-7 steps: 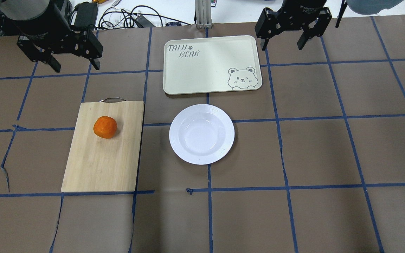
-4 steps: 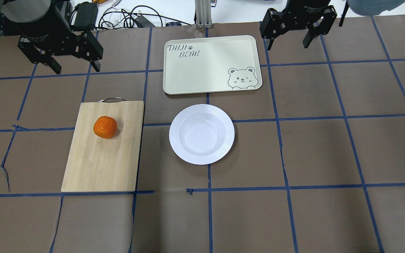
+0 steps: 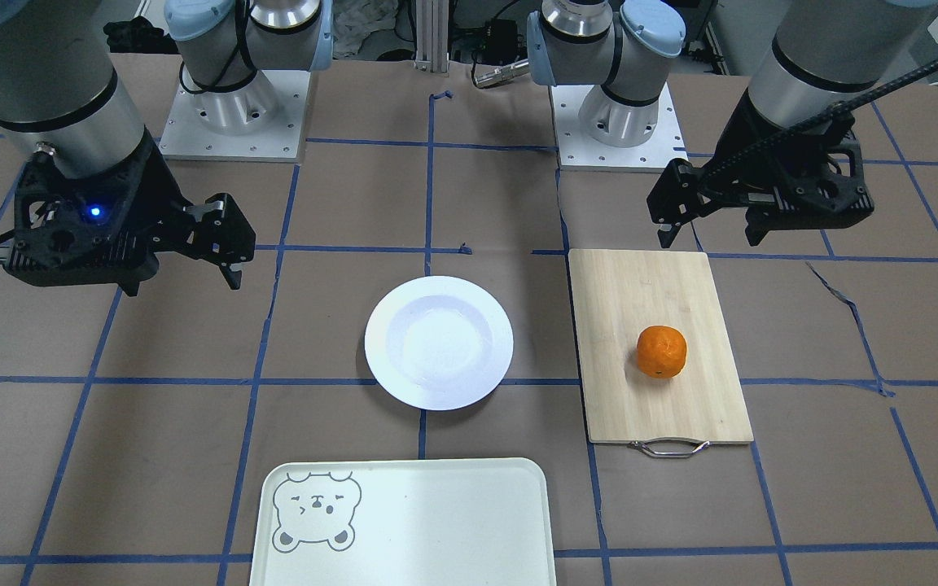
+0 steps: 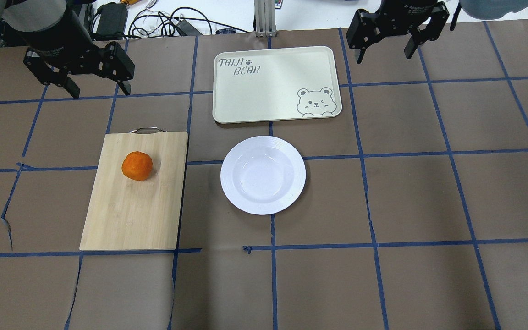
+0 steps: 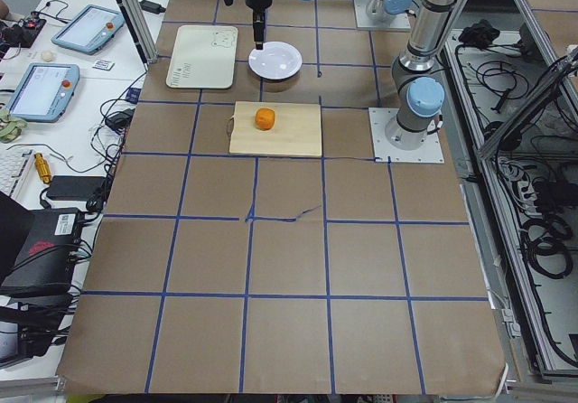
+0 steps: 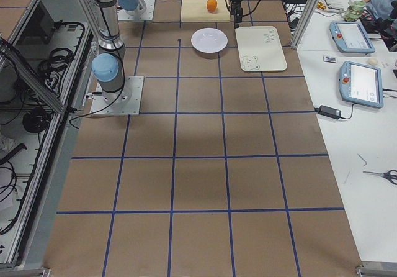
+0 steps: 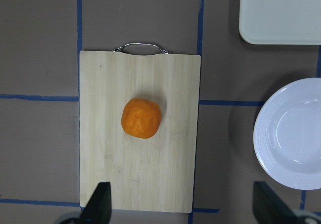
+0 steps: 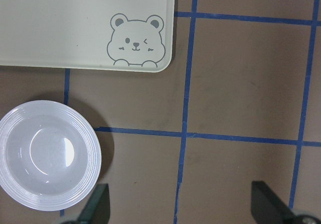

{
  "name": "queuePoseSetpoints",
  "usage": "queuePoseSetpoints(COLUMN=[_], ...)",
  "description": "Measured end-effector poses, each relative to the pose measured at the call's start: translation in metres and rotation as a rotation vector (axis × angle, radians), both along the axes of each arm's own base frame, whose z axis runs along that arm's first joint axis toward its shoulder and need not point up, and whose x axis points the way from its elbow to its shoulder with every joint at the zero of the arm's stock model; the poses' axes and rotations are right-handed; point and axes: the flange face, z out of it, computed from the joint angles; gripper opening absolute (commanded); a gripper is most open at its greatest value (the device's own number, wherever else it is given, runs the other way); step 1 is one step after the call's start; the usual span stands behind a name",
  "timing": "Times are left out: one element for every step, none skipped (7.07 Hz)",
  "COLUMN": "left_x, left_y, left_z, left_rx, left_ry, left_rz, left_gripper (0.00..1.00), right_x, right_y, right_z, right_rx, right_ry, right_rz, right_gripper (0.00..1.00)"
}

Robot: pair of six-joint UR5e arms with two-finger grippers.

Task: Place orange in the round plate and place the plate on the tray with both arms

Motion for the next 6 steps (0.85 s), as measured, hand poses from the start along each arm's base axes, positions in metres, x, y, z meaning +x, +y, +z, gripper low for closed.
queuePoseSetpoints(left_x=[0.000,0.001,0.003,0.006,0.014,0.023], left_y=[0.000,0.000,-0.001,-0.004,-0.009,-0.011], left_z=[0.000,-0.002,-0.006,-0.013,-0.028,-0.053], left_rx=[0.000,0.007,0.017,0.029,0.056,0.095], left_ry=[0.000,0.000,-0.001,-0.003,-0.006,-0.006], left_rz=[0.000,0.002,0.004,0.009,0.020,0.035], left_gripper=[1.00,1.00,1.00,1.00,1.00,1.00], right_x=[-0.001,-0.002,-0.002,-0.003,-0.003,-0.003], right_y=[0.000,0.000,0.000,0.000,0.000,0.000], right_z=[0.000,-0.001,-0.002,-0.003,-0.003,-0.003], right_rx=[0.001,0.002,0.005,0.006,0.007,0.008], right_ry=[0.005,0.007,0.008,0.008,0.008,0.008], right_rz=[0.008,0.010,0.010,0.010,0.009,0.008], right_gripper=[1.00,1.00,1.00,1.00,1.00,1.00])
